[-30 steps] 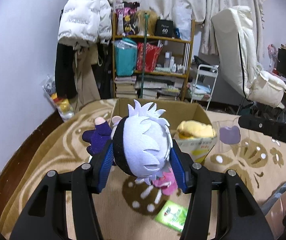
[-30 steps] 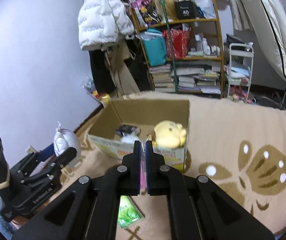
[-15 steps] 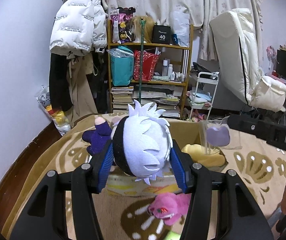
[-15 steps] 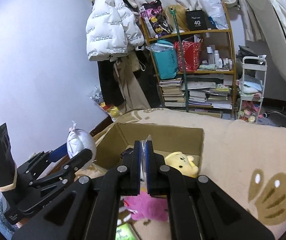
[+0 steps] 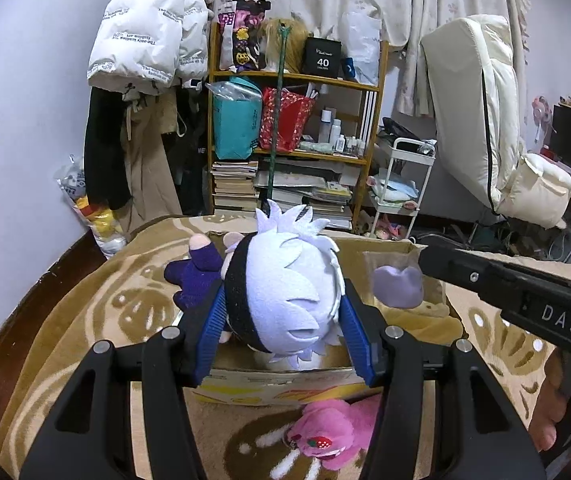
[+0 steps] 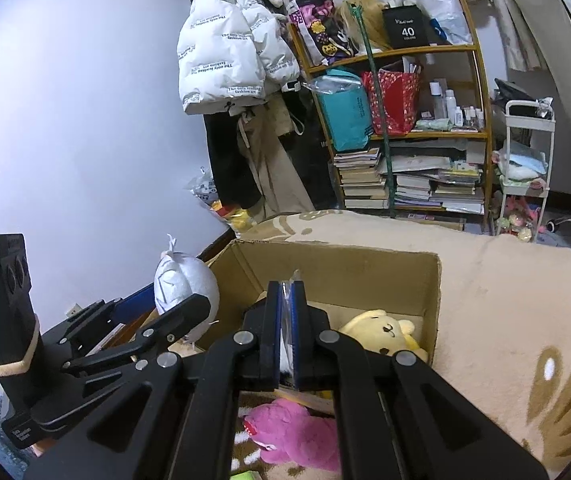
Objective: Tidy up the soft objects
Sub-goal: 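Lift the doll and the bag up over the cardboard box, then open both tools to drop the doll and the bag into the box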
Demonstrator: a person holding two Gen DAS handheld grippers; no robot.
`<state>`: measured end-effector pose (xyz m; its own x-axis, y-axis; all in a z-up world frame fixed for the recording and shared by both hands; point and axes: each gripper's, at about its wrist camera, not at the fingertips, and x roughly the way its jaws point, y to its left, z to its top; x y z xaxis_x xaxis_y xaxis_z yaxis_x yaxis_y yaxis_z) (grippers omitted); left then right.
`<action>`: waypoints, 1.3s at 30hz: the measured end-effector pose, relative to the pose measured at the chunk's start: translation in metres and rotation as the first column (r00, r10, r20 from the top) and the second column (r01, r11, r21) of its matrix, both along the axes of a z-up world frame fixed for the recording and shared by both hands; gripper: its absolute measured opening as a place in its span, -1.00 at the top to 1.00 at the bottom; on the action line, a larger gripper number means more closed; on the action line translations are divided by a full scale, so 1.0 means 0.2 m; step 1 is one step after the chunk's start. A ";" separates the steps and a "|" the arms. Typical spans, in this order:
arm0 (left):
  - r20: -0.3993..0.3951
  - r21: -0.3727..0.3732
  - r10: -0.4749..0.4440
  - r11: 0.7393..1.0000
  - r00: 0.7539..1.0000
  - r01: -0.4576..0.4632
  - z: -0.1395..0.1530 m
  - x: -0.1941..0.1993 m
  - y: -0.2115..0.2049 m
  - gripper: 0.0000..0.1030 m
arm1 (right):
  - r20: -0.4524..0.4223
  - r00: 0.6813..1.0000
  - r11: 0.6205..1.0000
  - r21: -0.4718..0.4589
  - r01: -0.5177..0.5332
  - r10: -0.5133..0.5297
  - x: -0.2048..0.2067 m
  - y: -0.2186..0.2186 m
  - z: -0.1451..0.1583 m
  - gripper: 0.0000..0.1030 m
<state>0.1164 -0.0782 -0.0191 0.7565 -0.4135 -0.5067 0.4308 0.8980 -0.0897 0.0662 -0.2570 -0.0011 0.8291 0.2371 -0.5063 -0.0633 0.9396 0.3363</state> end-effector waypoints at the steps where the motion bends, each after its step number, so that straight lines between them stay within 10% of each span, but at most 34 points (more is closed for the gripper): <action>1: -0.001 -0.004 0.000 1.000 1.000 0.000 -0.01 0.00 0.00 -0.04 | -0.003 1.000 1.000 0.001 -0.001 0.001 0.00 0.00 -0.01 0.90; 33: -0.091 0.060 0.041 0.998 0.995 -0.035 -0.08 0.00 0.02 -0.56 | -0.072 0.997 1.000 0.002 0.024 -0.024 -0.01 -0.04 -0.11 0.82; 39: -0.096 0.075 0.058 0.996 0.994 -0.051 -0.07 -0.04 0.04 -0.59 | -0.073 0.997 0.999 -0.018 0.034 -0.035 -0.08 -0.03 -0.09 0.48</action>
<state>0.1079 -0.0694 -0.0321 0.7219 -0.3329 -0.6067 0.3735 0.9255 -0.0633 0.0504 -0.2635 -0.0191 0.7973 0.2003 -0.5693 -0.0069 0.9462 0.3234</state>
